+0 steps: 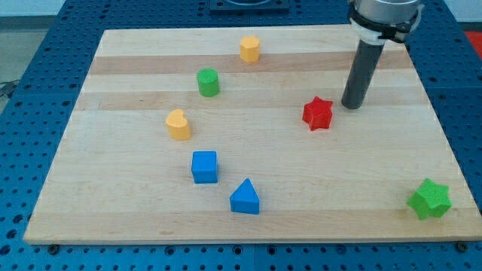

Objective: Slightly push the red star towards the bottom side of the board

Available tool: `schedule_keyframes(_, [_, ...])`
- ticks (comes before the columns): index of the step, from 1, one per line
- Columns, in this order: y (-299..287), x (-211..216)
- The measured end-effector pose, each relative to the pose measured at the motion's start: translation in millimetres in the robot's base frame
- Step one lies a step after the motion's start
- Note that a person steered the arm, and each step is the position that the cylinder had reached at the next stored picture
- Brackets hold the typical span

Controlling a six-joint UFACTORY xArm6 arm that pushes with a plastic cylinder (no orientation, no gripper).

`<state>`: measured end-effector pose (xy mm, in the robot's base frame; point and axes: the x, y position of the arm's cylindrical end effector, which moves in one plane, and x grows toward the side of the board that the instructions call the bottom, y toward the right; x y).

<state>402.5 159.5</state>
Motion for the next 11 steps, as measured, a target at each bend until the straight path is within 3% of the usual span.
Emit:
schedule_keyframes(3, [-48.2,-3.8])
schedule_keyframes(8, [-17.0,9.7])
schedule_keyframes(10, [-43.6,-53.5])
schedule_keyframes(11, [-45.9,-41.3])
